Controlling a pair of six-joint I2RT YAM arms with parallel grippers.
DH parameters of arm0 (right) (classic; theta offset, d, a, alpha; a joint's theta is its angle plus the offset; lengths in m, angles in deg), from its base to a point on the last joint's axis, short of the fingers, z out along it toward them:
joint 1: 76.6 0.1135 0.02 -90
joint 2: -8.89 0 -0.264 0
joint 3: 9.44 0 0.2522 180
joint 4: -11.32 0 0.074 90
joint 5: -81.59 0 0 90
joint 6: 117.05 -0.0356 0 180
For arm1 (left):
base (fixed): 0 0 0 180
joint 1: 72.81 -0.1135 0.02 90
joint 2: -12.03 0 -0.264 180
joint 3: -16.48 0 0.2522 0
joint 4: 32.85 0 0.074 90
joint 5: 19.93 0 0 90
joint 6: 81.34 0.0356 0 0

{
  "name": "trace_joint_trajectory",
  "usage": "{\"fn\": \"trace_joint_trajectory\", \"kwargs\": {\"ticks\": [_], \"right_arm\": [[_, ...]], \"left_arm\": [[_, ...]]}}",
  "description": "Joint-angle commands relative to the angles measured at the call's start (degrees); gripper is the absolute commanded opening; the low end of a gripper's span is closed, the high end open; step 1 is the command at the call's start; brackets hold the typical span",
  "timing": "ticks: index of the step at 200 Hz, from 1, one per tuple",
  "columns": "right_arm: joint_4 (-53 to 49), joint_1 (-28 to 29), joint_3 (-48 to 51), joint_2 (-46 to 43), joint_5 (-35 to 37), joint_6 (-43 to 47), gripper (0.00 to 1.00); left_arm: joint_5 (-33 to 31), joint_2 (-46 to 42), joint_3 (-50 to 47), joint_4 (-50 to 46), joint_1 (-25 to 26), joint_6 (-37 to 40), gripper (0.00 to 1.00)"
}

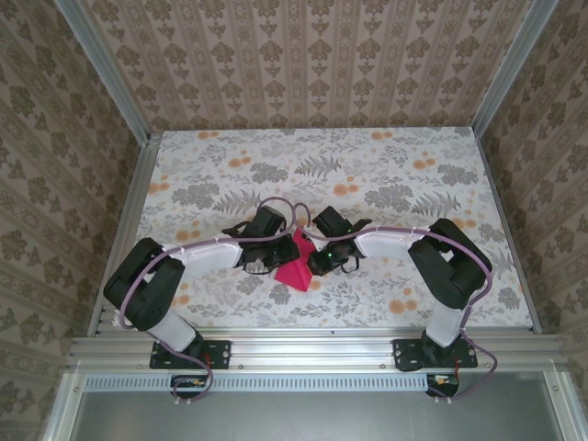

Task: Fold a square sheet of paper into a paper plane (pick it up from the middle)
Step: Fold the triangle a second time at the center of the table.

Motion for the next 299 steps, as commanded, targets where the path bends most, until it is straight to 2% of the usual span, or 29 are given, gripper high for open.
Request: {"fn": "trace_joint_trajectory", "kwargs": {"ticks": [1, 106, 146, 188, 203, 227, 265, 299], "right_arm": [[-2.4, 0.3, 0.5, 2.5, 1.8, -0.9, 0.14], [-2.6, 0.4, -0.2, 2.1, 1.2, -1.5, 0.15], [-1.6, -0.1, -0.2, -5.0, 3.0, -5.7, 0.30], [1.4, -0.2, 3.6, -12.0, -1.0, -13.5, 0.33], [5.6, 0.8, 5.9, -12.5, -5.8, -17.4, 0.31], [10.5, 3.3, 7.2, -11.7, -9.0, -22.4, 0.24], [11.8, 5.2, 6.3, -8.4, -8.3, -25.8, 0.17], [10.4, 6.1, 4.3, -5.3, -8.8, -25.9, 0.16]], "left_arm": [[1.2, 1.8, -1.4, 2.9, -0.5, -1.8, 0.12], [-1.2, 5.9, -3.3, 1.0, -0.5, -0.9, 0.11], [-2.0, 5.4, -2.8, -0.9, -0.4, 0.1, 0.11], [-2.1, 5.2, -2.8, -0.9, -0.4, 0.2, 0.11], [-2.1, 5.1, -2.7, -0.9, -0.4, 0.3, 0.11], [-2.2, 5.0, -2.7, -0.9, -0.4, 0.3, 0.11], [-2.1, 5.0, -2.8, -1.0, -0.4, 0.5, 0.11], [-2.1, 5.0, -2.8, -1.1, -0.4, 0.6, 0.11]]}}
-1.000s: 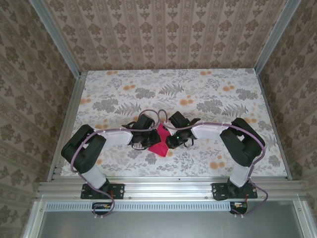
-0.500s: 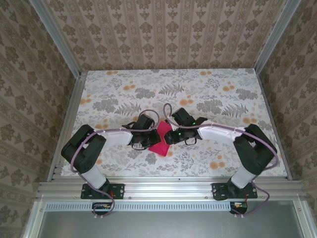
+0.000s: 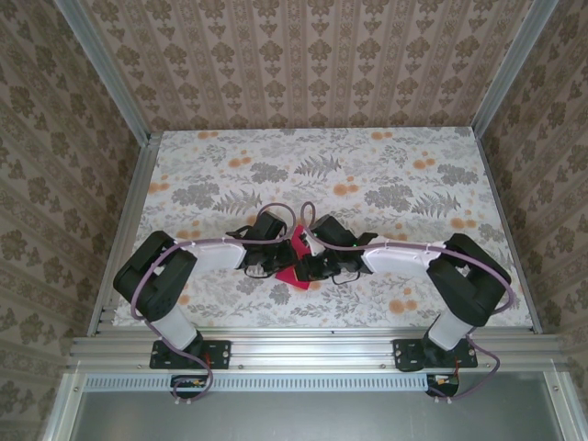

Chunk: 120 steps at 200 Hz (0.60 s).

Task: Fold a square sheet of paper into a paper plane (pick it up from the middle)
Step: Fold the triangle a second time at the center of the table.

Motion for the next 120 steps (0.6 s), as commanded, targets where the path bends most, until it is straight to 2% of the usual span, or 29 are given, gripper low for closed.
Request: {"fn": "trace_joint_trajectory", "kwargs": {"ticks": [1, 82, 120], "right_arm": [[-0.3, 0.5, -2.0, 2.3, -1.1, -1.9, 0.16], [-6.8, 0.5, -4.0, 6.1, 1.8, -2.2, 0.16], [-6.7, 0.5, -3.3, 7.1, 1.3, -1.6, 0.16]], "left_arm": [[-2.3, 1.0, -0.9, -3.9, 0.0, 1.3, 0.11], [-2.4, 1.0, -0.9, -4.6, 0.0, 1.9, 0.11], [-2.4, 1.1, -0.9, -4.7, 0.0, 2.0, 0.11]]}}
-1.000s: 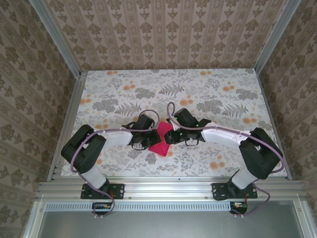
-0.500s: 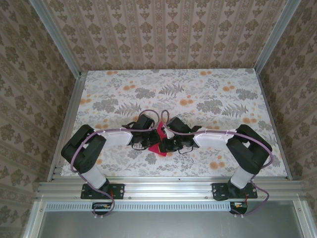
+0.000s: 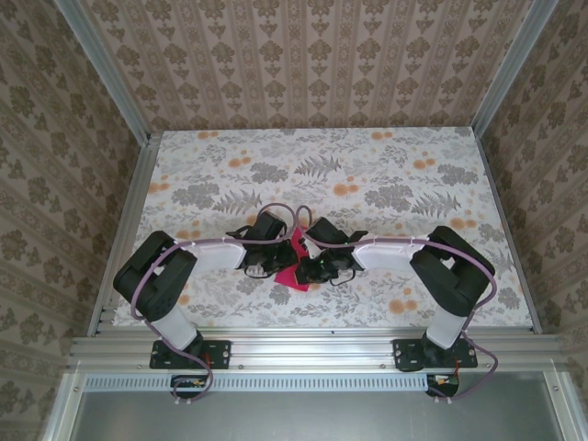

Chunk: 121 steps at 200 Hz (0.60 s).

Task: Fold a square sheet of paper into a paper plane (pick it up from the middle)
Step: Fold the triangle a second time at the center of the table.

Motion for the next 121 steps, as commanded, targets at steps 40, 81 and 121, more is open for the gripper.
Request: {"fn": "trace_joint_trajectory", "kwargs": {"ticks": [40, 81, 121], "right_arm": [[-2.8, 0.3, -0.7, 3.0, 1.2, 0.8, 0.16], [-4.3, 0.3, -0.9, 2.9, 0.7, 0.8, 0.16], [-4.0, 0.3, -0.6, -1.9, -1.1, -0.3, 0.16]], "left_arm": [[-2.4, 1.1, -0.9, -4.9, 0.0, 1.8, 0.11], [-2.6, 1.1, -0.8, -5.1, 0.0, 2.0, 0.11], [-2.6, 1.1, -0.8, -5.3, 0.0, 2.2, 0.11]]}}
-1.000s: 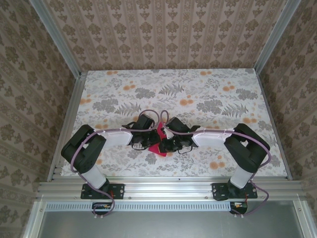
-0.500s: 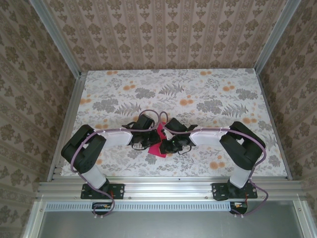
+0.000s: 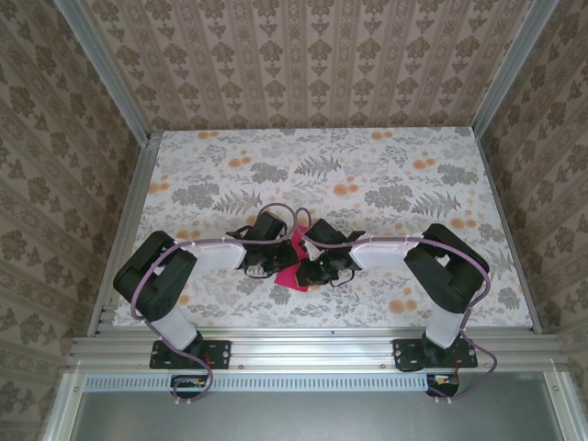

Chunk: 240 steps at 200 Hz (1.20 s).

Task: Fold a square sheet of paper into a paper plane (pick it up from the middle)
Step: Fold the triangle a second time at the center of the table.

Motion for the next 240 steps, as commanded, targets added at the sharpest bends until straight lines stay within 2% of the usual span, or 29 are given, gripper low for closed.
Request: {"fn": "trace_joint_trajectory", "kwargs": {"ticks": [1, 59, 128, 185, 240], "right_arm": [[-3.0, 0.3, -0.2, -3.3, -1.1, -0.5, 0.16], [-3.1, 0.4, 2.0, -0.6, -2.0, -1.1, 0.15], [-5.5, 0.4, 3.2, 0.2, 0.6, -0.6, 0.15], [-3.0, 0.4, 3.3, -4.1, -3.0, -2.3, 0.14], [-0.6, 0.4, 5.4, 0.0, -3.9, -3.4, 0.14]], "left_arm": [[-2.4, 1.1, -0.8, -5.3, 0.0, 1.7, 0.11], [-2.5, 1.2, -0.7, -5.3, 0.0, 1.7, 0.11], [-2.4, 1.3, -0.6, -5.5, 0.0, 1.8, 0.11], [-2.4, 0.8, -0.9, -5.7, 0.0, 1.9, 0.11], [-2.4, 1.1, -0.7, -5.7, 0.0, 1.7, 0.11]]}}
